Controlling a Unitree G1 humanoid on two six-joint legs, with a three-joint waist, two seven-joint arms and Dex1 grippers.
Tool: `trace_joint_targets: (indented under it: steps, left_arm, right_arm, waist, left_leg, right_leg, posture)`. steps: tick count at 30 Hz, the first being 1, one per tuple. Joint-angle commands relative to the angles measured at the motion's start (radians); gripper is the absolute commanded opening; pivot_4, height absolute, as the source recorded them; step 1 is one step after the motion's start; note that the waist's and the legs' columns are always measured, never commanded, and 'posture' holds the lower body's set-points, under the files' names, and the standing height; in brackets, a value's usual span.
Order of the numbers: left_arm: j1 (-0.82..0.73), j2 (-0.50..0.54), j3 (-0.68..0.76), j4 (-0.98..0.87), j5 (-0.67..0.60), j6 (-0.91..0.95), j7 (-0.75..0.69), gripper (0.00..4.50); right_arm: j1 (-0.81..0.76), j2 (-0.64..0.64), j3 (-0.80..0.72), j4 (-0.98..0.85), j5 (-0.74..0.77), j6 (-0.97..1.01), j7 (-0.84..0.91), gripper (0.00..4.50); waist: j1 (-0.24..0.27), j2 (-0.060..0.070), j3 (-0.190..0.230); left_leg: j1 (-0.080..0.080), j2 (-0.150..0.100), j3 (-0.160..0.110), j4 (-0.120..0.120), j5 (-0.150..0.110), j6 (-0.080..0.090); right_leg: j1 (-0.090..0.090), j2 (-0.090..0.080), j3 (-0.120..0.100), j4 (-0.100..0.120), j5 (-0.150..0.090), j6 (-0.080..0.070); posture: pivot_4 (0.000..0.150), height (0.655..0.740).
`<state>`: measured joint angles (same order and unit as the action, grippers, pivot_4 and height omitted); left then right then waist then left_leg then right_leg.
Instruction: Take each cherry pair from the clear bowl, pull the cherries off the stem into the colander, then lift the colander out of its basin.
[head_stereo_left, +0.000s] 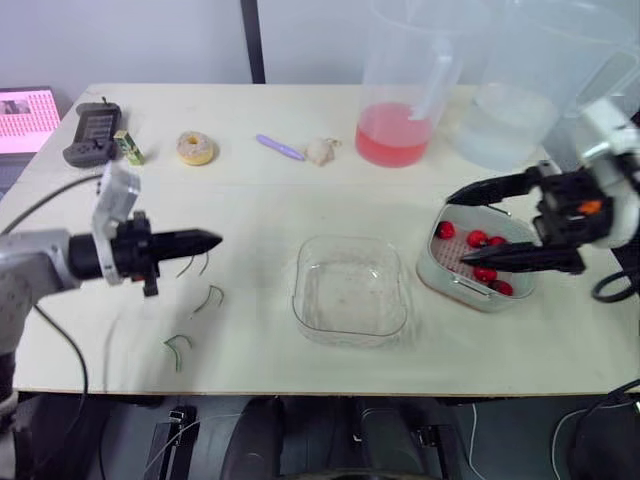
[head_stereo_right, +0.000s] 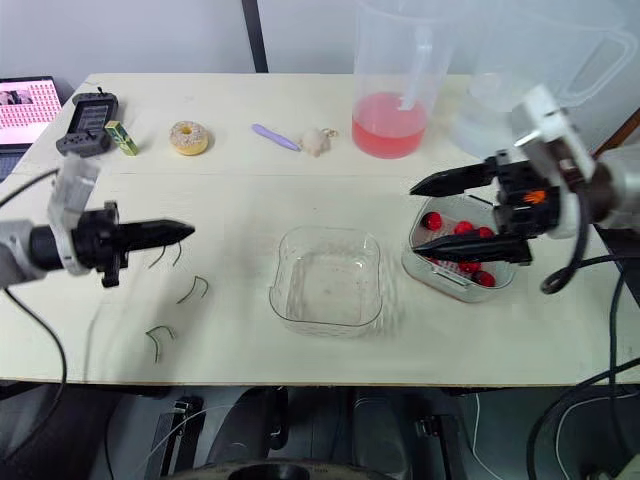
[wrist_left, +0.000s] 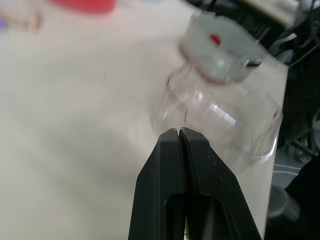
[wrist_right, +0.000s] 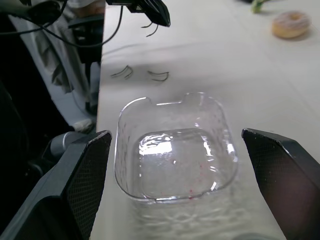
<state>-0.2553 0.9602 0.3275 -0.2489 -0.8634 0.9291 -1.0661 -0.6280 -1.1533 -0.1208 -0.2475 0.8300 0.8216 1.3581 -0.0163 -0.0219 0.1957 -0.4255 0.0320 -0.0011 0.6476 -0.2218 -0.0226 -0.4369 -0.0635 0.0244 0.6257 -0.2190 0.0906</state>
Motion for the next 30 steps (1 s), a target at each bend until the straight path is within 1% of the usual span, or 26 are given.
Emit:
trace_joint_targets:
  steps: [1,5,7,10,15,17,21,24,27,30]
  left_arm:
    - [0.074,0.006,0.036,-0.032,0.031,-0.047,0.003,0.0]
    - [0.192,-0.048,0.021,-0.012,0.038,-0.021,0.059,0.0]
    - [0.223,-0.061,0.01,-0.004,0.049,-0.024,0.067,0.0]
    - [0.234,-0.08,0.005,0.024,0.069,-0.041,0.083,0.89]
    - [0.217,-0.073,0.021,0.078,0.077,-0.042,0.083,3.52]
    - [0.21,-0.065,0.024,0.092,0.081,-0.047,0.074,4.44]
    - [0.204,-0.046,0.035,0.105,0.093,-0.073,0.053,4.44]
    - [0.21,-0.002,0.075,0.113,0.08,-0.077,0.006,4.44]
    - [0.228,0.081,0.112,0.11,0.087,-0.111,-0.097,4.44]
    - [0.229,0.125,0.118,0.087,0.072,-0.118,-0.16,4.44]
  right_arm:
    - [-0.056,0.014,0.029,-0.024,-0.039,-0.028,-0.018,4.43]
    - [-0.081,0.052,0.068,-0.022,-0.08,-0.05,-0.043,4.43]
    - [-0.089,0.063,0.072,-0.024,-0.086,-0.046,-0.055,4.43]
    - [-0.095,0.07,0.071,-0.022,-0.093,-0.043,-0.066,4.5]
    - [-0.092,0.064,0.062,-0.019,-0.094,-0.039,-0.071,4.5]
    - [-0.088,0.06,0.058,-0.017,-0.097,-0.04,-0.07,4.5]
    - [-0.078,0.055,0.053,-0.022,-0.099,-0.04,-0.07,4.5]
    - [-0.062,0.041,0.05,-0.028,-0.1,-0.039,-0.061,4.5]
    - [-0.027,0.016,0.037,-0.036,-0.112,-0.039,-0.062,4.5]
    - [0.009,-0.003,0.017,-0.047,-0.117,-0.044,-0.066,4.5]
  waist:
    - [0.004,0.0,0.0]
    - [0.002,0.0,0.0]
    - [0.003,0.0,0.0]
    - [0.005,0.0,0.0]
    - [0.003,0.0,0.0]
    - [0.003,0.0,0.0]
    - [0.002,0.0,0.0]
    - [0.002,0.0,0.0]
    - [0.002,0.0,0.0]
    - [0.002,0.001,-0.001]
  left_leg:
    - [-0.001,0.0,0.0,0.0,0.0,0.0]
    - [-0.001,0.0,0.001,-0.001,0.0,0.0]
    - [-0.001,0.0,0.001,-0.001,0.0,0.0]
    - [-0.001,0.0,0.001,0.0,0.0,0.0]
    - [-0.001,0.0,0.001,0.0,0.0,0.0]
    - [-0.001,0.0,0.001,0.0,0.0,0.0]
    - [-0.001,0.0,0.001,0.0,0.0,0.0]
    - [-0.001,0.0,0.001,-0.001,0.0,0.0]
    - [-0.001,0.0,0.001,-0.001,0.0,0.0]
    - [-0.001,0.0,0.002,-0.001,0.0,0.0]
  right_leg:
    - [-0.001,-0.001,0.0,0.0,0.0,0.0]
    - [-0.001,-0.001,0.0,-0.001,0.0,0.0]
    - [-0.001,-0.001,0.0,0.0,0.0,0.0]
    - [-0.002,0.0,0.0,0.0,0.0,-0.001]
    - [-0.001,0.0,0.0,0.0,0.0,-0.001]
    - [-0.002,0.0,0.0,0.0,0.0,-0.001]
    - [-0.002,0.0,0.0,0.0,0.001,-0.001]
    - [-0.002,0.0,0.0,0.0,0.001,-0.001]
    - [-0.003,0.0,0.0,0.0,0.001,-0.001]
    - [-0.003,-0.001,0.0,0.0,0.001,-0.001]
  posture:
    - [0.15,0.7321]
    - [0.15,0.7321]
    - [0.15,0.7321]
    - [0.15,0.7321]
    - [0.15,0.7321]
    - [0.15,0.7321]
    - [0.15,0.7321]
    - [0.15,0.7321]
    - [0.15,0.7321]
    - [0.15,0.7321]
